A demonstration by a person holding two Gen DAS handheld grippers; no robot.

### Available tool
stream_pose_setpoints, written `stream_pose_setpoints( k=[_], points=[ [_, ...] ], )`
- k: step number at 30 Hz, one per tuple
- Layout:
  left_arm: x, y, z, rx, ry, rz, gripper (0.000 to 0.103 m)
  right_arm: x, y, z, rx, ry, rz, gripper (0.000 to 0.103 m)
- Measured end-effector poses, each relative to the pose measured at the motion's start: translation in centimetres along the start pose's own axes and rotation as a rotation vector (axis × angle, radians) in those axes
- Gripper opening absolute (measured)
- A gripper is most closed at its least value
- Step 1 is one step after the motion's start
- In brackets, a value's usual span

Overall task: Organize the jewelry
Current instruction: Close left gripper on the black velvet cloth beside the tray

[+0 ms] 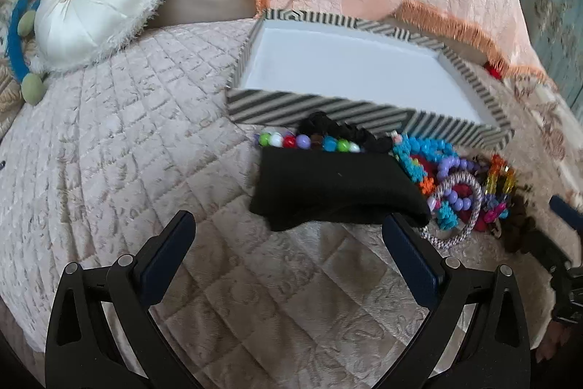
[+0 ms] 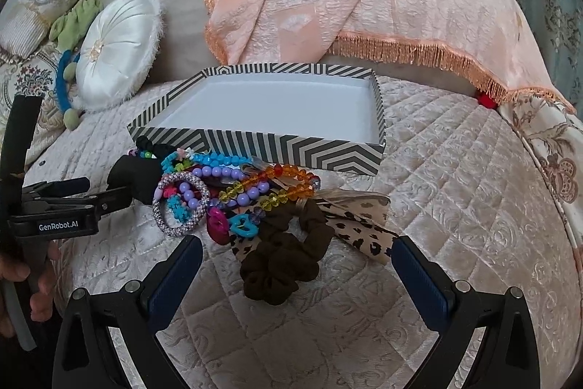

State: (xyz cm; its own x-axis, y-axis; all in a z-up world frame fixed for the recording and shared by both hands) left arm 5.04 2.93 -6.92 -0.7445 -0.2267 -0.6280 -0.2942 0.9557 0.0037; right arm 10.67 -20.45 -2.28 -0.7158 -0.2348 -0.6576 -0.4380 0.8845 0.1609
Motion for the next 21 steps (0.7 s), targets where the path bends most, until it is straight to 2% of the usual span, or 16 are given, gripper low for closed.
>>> stream_pose_setpoints(
  k=[5,8,11,14,16,17,18,19,20,21],
  points=[
    [-1.0,2.7,0.0,0.031,-0.006,-0.111,0.103,0.4,-1.1,-0.5,0.022,0.017,0.015,0.103],
    [-1.6,1.4,0.4,0.057,-0.013,-0.092,0.103,0.5,-1.8,-1.0,0.045,0.043,0.039,0.103],
    [-2.4,-0.7,0.8,0.090,-0.028,-0.054,0.103,0.2,-1.7,-2.1,0.033,0.008,0.030,0.103],
    [-2.3,-1.4,2.0,0.065,-0.011,-0.035,0.102,0.7,-2.0,-1.9,0.018,0.005,0.045,0.103],
    [-1.7,-1.5,3.1,0.110,0.045,-0.051,0.089,1.2,-2.4,-1.2,0.028,0.035,0.055,0.103],
    [-1.4,-1.5,3.3,0.122,0.057,-0.054,0.087,1.3,-2.6,-1.1,0.029,0.039,0.058,0.103],
    [-1.5,-1.4,3.1,0.118,0.040,-0.040,0.075,1.3,-2.7,-1.1,0.027,0.036,0.060,0.103],
    [-1.4,-1.4,3.0,0.127,0.038,-0.030,0.053,1.2,-2.7,-1.2,0.026,0.030,0.061,0.103],
    [-1.4,-1.4,2.9,0.130,0.039,-0.029,0.047,1.1,-2.8,-1.3,0.025,0.026,0.062,0.103],
    [-1.3,-1.0,2.6,0.136,0.036,-0.034,0.035,1.1,-2.8,-1.3,0.024,0.023,0.063,0.103]
  ],
)
Point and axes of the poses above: each gripper's, at about its wrist camera, not at the fingertips, and z roughly the way its jaws point, y to its left, x to its underside, the point moved 6 cm from there along z, roughly the way its jaws point, and after that the axes turned 8 degrees about -x, right-handed, at the moved point
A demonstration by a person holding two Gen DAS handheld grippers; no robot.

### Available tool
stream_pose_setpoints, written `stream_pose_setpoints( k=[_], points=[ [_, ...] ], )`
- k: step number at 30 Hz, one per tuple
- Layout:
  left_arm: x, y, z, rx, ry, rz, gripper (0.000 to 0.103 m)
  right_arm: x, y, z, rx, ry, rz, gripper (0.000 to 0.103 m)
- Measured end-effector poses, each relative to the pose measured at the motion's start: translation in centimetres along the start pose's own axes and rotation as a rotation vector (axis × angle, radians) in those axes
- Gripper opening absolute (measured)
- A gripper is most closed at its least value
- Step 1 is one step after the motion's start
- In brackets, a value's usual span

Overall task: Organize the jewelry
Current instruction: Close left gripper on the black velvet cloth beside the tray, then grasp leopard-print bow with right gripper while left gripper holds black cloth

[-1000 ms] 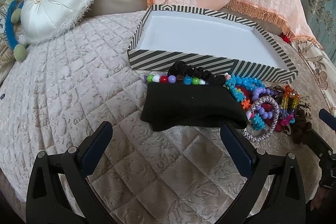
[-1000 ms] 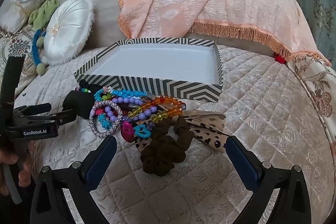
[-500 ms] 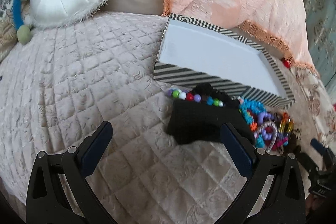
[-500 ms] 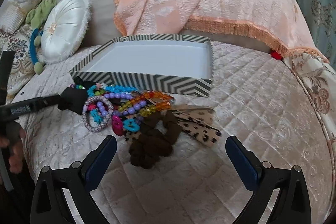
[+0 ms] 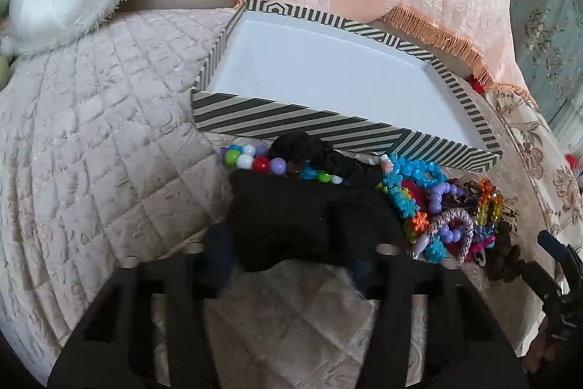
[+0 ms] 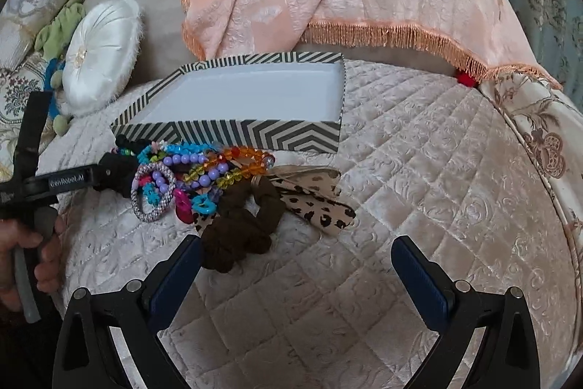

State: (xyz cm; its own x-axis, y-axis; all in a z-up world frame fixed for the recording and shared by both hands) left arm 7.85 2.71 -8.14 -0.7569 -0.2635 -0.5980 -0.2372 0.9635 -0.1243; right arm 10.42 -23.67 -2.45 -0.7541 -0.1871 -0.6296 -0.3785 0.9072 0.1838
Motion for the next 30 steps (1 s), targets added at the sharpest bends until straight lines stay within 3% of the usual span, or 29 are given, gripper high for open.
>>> stream_pose_setpoints(
  k=[1,3,7,12,14,16,18,27,28,29,30],
  points=[
    [0.2,0.3,-0.5,0.015,0.004,-0.008,0.021,0.0,0.0,0.0,-0.001,-0.003,0.001,0.103],
    [0.8,1.0,-2.1,0.046,0.003,-0.018,0.015,-0.1,0.1,0.0,-0.002,-0.002,0.000,0.103],
    [1.9,1.2,-5.6,0.065,-0.040,0.016,0.014,-0.2,-0.1,-0.3,-0.003,-0.015,0.006,0.103],
    [2.7,1.4,-5.4,0.058,-0.020,0.010,0.014,-0.2,-0.4,-0.3,-0.005,-0.014,0.027,0.103],
    [2.6,1.2,-4.8,0.048,-0.009,0.004,0.017,-0.1,-0.5,-0.3,-0.007,-0.010,0.028,0.103],
    [2.7,1.3,-4.2,0.026,0.005,-0.011,0.041,0.0,-0.5,-0.3,-0.018,-0.006,0.027,0.103],
    [2.5,1.3,-3.6,0.016,0.003,-0.028,0.054,0.1,-0.8,-0.3,-0.033,0.000,0.039,0.103],
    [0.7,1.4,-2.2,-0.001,-0.031,-0.065,0.056,-0.9,-3.2,-0.1,-0.099,-0.011,0.118,0.103],
    [0.7,1.3,-2.0,0.000,-0.027,-0.059,0.052,-1.3,-3.4,0.3,-0.106,-0.009,0.107,0.103],
    [0.8,1.1,-2.0,0.000,-0.026,-0.051,0.041,-1.6,-3.4,0.5,-0.109,-0.005,0.094,0.103],
    [0.9,0.8,-2.0,-0.017,-0.026,-0.022,0.016,-1.8,-3.4,0.8,-0.109,-0.001,0.075,0.103]
  ],
)
Point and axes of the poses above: each gripper's, at about its wrist camera, not at the fingertips, and z roughly the way its jaws point, y to its left, x to its underside, the point moved 6 cm from there along z, roughly the way its jaws point, and after that the axes turned 8 degrees about -x, right-handed, at the moved point
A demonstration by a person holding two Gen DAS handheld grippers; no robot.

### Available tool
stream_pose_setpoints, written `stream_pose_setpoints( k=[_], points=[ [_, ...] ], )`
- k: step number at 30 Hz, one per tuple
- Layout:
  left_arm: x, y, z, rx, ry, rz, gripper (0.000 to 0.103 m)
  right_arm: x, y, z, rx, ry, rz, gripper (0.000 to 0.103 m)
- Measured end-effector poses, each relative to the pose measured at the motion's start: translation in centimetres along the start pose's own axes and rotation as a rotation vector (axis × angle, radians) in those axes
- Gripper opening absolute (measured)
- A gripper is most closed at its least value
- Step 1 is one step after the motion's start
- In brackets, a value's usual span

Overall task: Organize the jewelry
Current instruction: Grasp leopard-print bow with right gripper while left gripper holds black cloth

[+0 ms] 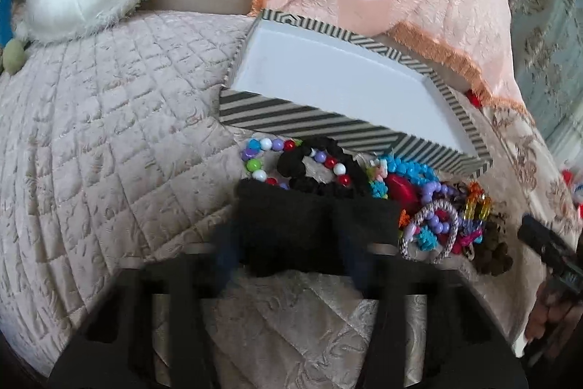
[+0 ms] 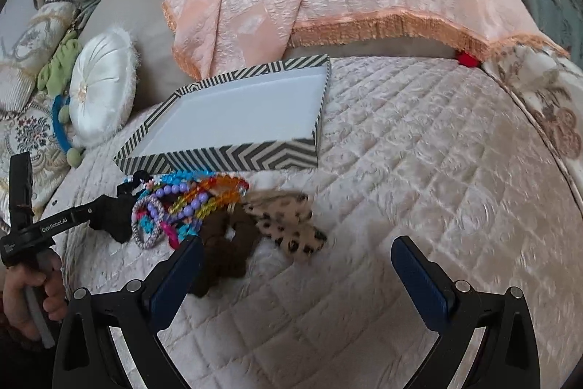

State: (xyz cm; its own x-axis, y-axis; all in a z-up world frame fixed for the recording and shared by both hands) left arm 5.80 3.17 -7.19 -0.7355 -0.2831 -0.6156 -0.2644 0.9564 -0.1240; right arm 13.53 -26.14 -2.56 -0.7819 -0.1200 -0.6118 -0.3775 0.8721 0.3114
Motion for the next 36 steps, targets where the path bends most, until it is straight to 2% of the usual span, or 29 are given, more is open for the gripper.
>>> stream_pose_setpoints(
  k=[1,5,12,15,21,22,23,24,27,29,32,36],
  points=[
    [0.0,-0.2,-0.2,-0.009,-0.009,0.019,0.015,-0.3,0.1,0.4,-0.001,0.008,-0.024,0.102],
    [0.1,-0.4,-0.5,-0.013,-0.023,0.040,0.013,-0.5,1.4,1.8,-0.042,0.054,-0.095,0.083],
    [0.5,-0.3,-0.4,-0.024,-0.019,0.026,0.013,0.8,4.6,2.5,-0.152,0.081,-0.131,0.079],
    [0.5,-0.3,-0.2,-0.019,-0.011,0.010,0.014,2.4,4.1,4.7,-0.103,0.172,-0.125,0.075],
    [0.7,0.2,0.2,-0.027,-0.005,-0.013,0.021,2.6,4.2,4.9,-0.083,0.160,-0.112,0.075],
    [0.7,0.2,0.2,-0.029,-0.006,-0.013,0.023,2.5,4.2,4.7,-0.074,0.143,-0.116,0.064],
    [0.8,0.2,0.2,-0.033,-0.005,-0.011,0.025,2.2,4.4,4.6,-0.079,0.125,-0.115,0.040],
    [0.7,0.3,0.3,-0.037,-0.005,-0.013,0.028,1.9,4.5,4.3,-0.108,0.113,-0.104,0.034],
    [0.6,0.4,0.5,-0.016,-0.001,-0.033,0.028,1.8,4.4,4.2,-0.100,0.106,-0.113,0.028],
    [0.4,0.5,0.2,0.010,-0.009,-0.039,0.015,1.6,4.5,3.7,-0.089,0.086,-0.121,0.024],
    [0.2,0.3,-0.5,0.015,-0.024,-0.034,0.014,1.0,4.9,1.7,-0.033,0.025,-0.165,0.021],
    [-0.1,0.2,-1.3,0.019,-0.043,-0.037,0.013,0.1,6.1,-0.9,-0.004,-0.069,-0.246,0.020]
  ],
)
Point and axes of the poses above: each gripper's, at about its wrist camera, not at the fingertips, and z roughly the way its jaws point, y to its left, x to its underside, the point moved 6 cm from there along z, roughly the way its jaws point, and after that the axes turned 8 degrees about -x, right-handed, at the moved point
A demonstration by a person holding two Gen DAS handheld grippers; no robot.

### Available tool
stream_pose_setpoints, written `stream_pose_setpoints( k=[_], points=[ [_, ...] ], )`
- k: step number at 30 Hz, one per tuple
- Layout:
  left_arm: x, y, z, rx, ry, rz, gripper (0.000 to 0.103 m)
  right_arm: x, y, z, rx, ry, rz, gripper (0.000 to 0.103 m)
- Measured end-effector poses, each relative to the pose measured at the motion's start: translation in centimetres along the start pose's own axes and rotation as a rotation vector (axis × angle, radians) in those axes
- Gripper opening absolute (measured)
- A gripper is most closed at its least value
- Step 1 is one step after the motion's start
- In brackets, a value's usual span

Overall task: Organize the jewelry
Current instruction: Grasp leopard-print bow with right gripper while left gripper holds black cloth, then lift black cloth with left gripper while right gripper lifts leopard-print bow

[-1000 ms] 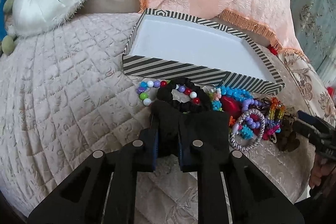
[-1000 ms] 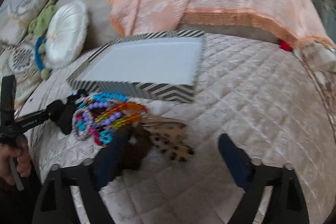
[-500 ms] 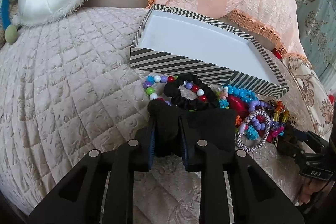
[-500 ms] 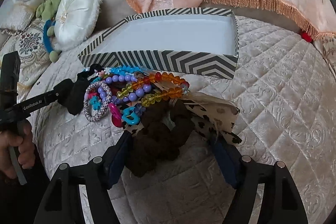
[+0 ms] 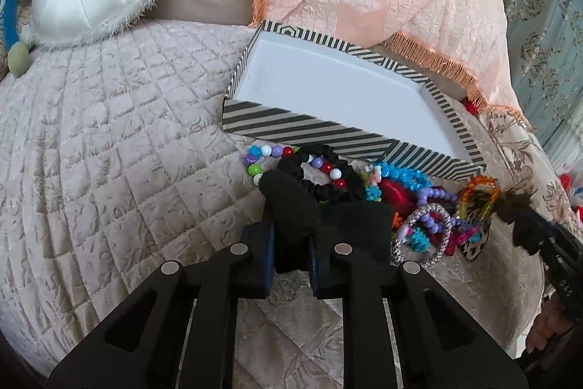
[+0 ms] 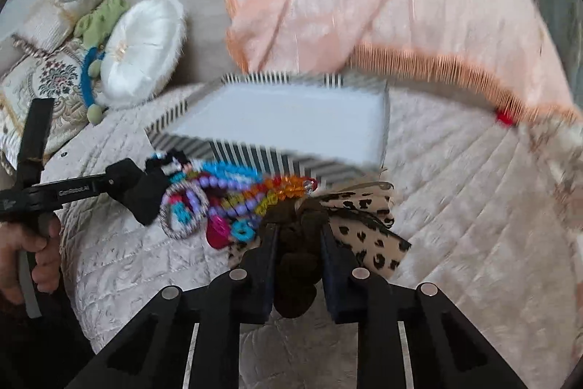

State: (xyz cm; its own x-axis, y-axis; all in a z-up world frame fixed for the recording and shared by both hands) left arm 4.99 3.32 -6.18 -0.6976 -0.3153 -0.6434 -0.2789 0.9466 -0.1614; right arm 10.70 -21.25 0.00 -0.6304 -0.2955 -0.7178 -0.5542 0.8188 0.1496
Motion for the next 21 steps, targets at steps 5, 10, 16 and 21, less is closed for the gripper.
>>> stream_pose_setpoints(
  k=[5,10,16,21],
  points=[
    [0.2,-0.1,-0.3,0.014,0.004,-0.005,0.013,-1.5,0.2,-2.2,0.024,-0.116,-0.025,0.020],
    [-0.4,-0.3,-2.0,0.064,-0.036,-0.011,0.010,-1.8,-0.3,-2.9,0.012,-0.151,0.015,0.020],
    [-1.1,-0.7,-4.2,0.090,-0.088,0.012,0.010,-2.0,-0.4,-2.7,-0.040,-0.153,0.077,0.020],
    [-1.0,-1.2,-4.8,0.085,-0.087,0.028,0.010,-1.9,0.1,-2.2,-0.052,-0.129,0.097,0.020]
  ],
)
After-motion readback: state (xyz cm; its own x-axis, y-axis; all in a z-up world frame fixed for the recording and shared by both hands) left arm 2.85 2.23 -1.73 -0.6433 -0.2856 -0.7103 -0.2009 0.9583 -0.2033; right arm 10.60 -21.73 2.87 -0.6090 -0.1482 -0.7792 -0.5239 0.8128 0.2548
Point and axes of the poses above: each gripper's, at about its wrist camera, not at the fingertips, and z roughly the way its jaws point, y to its left, x to its underside, the point moved 6 cm from there along z, roughly the way its jaws point, and after that the axes turned 8 degrees about -x, right-handed, at the moved point
